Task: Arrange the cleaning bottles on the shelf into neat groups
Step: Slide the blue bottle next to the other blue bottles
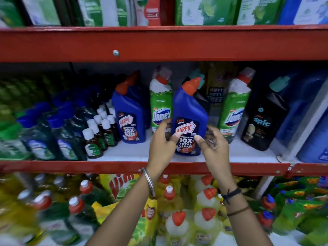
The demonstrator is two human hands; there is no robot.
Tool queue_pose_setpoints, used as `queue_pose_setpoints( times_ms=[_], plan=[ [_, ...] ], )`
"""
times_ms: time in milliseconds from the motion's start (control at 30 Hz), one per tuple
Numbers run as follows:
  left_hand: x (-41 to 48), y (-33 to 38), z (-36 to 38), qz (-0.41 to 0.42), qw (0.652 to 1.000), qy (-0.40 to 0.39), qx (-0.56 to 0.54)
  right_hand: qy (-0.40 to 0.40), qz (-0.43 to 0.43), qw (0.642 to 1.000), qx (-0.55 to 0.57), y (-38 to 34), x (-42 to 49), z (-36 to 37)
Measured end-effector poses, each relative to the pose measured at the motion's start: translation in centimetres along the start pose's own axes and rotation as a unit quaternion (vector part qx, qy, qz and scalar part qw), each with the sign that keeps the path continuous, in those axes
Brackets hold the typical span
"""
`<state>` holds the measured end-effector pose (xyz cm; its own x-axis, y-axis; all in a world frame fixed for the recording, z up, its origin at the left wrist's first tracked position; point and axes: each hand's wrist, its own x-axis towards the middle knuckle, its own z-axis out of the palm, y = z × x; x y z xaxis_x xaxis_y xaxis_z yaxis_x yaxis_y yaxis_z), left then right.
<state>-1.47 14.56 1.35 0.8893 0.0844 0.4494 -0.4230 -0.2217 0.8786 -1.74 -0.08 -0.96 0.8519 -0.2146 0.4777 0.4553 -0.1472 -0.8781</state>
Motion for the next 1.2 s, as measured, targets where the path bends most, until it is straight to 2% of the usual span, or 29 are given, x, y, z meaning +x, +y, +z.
queue_pose_setpoints(
  times_ms=[233, 567, 833, 1033, 1200],
  plan=[
    [0.2, -1.8, -7.7, -0.001, 0.997, 0.044, 0.056, -0.058, 0.005, 0.998, -0.009, -0.9, -0.6, 7.4],
    [0.5, -4.8, -14.1, -0.022, 0.995, 0.080, 0.056, -0.087, -0.001, 0.995, -0.039, -0.7, -1.1, 14.6],
    [0.4, -5.7, -15.5, -0.025, 0.996, 0.070, 0.054, -0.070, -0.004, 0.995, -0.068, 0.0, -1.7, 16.3],
    [0.0, -6.7, -14.8, -0.001, 0.991, 0.076, 0.108, -0.075, 0.004, 0.995, -0.065, 0.2, -1.9, 16.1],
    [-1.7, -5.7, -12.4, 0.042, 0.981, 0.135, 0.131, -0.121, 0.018, 0.992, -0.041, -0.2, -1.7, 15.1]
  ],
)
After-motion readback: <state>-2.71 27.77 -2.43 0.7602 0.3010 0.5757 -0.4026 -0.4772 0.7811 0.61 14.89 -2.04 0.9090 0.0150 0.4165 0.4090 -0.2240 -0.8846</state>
